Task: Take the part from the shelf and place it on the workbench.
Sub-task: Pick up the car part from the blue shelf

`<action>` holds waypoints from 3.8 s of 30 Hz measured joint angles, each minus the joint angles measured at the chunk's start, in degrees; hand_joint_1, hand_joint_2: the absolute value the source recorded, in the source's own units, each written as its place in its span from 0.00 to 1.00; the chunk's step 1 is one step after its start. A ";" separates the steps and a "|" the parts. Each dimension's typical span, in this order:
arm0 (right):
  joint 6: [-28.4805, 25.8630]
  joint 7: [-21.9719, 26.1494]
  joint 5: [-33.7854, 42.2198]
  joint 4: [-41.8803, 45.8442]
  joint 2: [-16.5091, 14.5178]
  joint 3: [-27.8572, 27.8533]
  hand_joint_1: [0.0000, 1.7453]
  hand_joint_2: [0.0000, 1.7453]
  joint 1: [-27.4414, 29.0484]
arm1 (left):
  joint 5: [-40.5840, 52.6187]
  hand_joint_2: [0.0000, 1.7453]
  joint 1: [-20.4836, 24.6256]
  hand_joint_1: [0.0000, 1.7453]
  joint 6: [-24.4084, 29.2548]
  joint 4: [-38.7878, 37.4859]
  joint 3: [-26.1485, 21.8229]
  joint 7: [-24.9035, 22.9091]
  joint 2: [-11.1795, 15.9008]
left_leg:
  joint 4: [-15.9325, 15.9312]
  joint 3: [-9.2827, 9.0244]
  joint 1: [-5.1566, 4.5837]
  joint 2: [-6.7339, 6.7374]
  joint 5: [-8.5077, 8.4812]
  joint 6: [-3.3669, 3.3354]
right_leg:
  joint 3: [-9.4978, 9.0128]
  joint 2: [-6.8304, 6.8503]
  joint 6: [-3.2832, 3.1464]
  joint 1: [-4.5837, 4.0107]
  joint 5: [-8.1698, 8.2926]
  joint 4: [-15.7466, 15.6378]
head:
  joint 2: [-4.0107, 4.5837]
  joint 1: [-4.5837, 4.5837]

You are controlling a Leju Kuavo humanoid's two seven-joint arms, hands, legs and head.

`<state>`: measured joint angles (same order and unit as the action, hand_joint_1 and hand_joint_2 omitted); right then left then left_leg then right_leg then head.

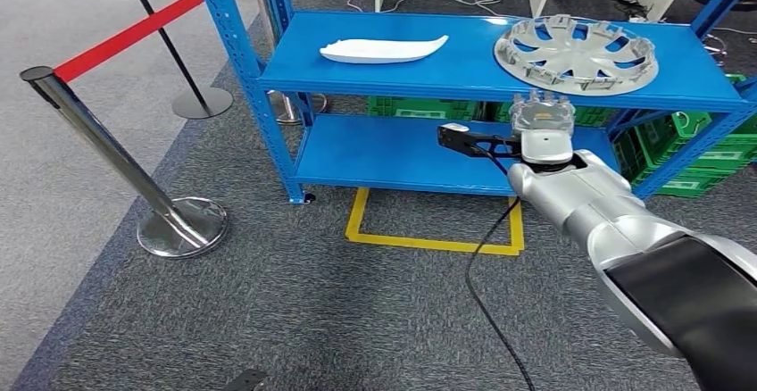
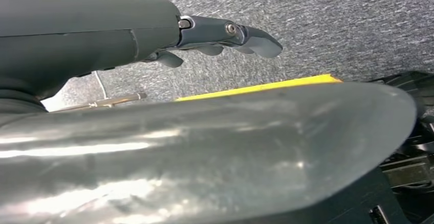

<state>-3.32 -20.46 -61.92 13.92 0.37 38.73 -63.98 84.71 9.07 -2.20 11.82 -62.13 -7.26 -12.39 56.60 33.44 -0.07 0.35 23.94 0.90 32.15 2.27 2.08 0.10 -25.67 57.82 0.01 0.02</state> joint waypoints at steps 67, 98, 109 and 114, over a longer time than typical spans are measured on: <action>-0.19 0.98 -0.09 0.31 0.34 -3.25 0.00 0.00 1.99 | 0.10 0.00 0.54 0.00 -1.60 -0.07 -0.32 1.41 -0.07 | -0.90 -0.99 -0.26 -1.52 1.46 -0.71 | 5.99 -3.36 -0.57 -0.23 4.60 0.00 | -0.01 0.26; -3.20 2.06 0.57 0.57 0.46 -8.58 0.00 0.00 2.97 | 0.96 0.00 0.34 0.00 -1.83 -0.07 -0.31 1.53 0.05 | -0.64 -2.19 1.01 -1.08 2.08 0.55 | 6.70 -2.54 3.08 1.94 4.33 2.24 | -0.01 0.74; -3.22 2.05 0.01 0.74 0.55 -8.83 0.00 0.00 3.05 | 1.09 0.00 0.48 0.00 -1.88 -0.07 -0.31 1.53 -0.05 | 16.80 8.48 0.82 -0.86 7.69 1.06 | 6.13 -3.50 -0.55 1.22 2.92 2.35 | -0.01 0.12; -3.28 2.06 -0.39 0.74 0.55 -9.61 0.00 0.00 3.06 | 1.17 0.00 0.58 0.00 -1.90 -0.07 -0.31 1.53 -0.04 | 2.48 2.65 0.19 -1.21 -0.04 0.07 | 6.22 -4.00 0.08 1.07 2.95 2.33 | -0.01 0.16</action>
<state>-6.60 -18.40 -62.31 14.67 0.92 29.12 -60.92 85.88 9.65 -4.10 11.76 -62.45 -5.73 -12.44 59.08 36.09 0.13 -0.86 23.90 0.96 38.37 -1.73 2.16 1.17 -22.72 60.15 0.00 0.18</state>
